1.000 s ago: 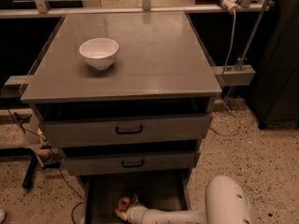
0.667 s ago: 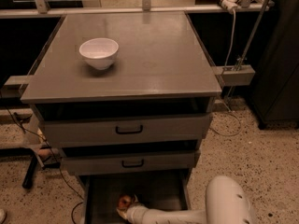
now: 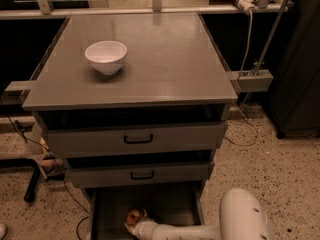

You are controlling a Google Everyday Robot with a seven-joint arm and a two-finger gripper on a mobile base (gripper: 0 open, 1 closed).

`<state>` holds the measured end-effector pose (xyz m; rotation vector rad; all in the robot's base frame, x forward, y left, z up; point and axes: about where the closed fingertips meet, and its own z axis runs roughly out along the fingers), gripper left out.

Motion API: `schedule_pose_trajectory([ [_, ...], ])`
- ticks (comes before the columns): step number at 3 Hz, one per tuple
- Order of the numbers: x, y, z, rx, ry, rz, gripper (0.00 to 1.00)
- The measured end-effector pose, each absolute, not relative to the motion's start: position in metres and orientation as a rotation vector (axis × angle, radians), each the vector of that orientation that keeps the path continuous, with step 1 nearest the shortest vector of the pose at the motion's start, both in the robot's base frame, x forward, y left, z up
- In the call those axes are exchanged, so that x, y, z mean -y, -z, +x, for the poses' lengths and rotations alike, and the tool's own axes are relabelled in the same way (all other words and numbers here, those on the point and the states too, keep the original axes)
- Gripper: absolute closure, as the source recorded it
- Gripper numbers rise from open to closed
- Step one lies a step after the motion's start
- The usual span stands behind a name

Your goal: Pick apple from bottom drawer and place on counter

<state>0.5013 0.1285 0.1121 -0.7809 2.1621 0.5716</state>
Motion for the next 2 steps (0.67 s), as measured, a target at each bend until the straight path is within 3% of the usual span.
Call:
schedule_pose_trajectory([
  [2,-0.115,-0.151,0.497,-2.123,-0.532,-0.664,1.0],
])
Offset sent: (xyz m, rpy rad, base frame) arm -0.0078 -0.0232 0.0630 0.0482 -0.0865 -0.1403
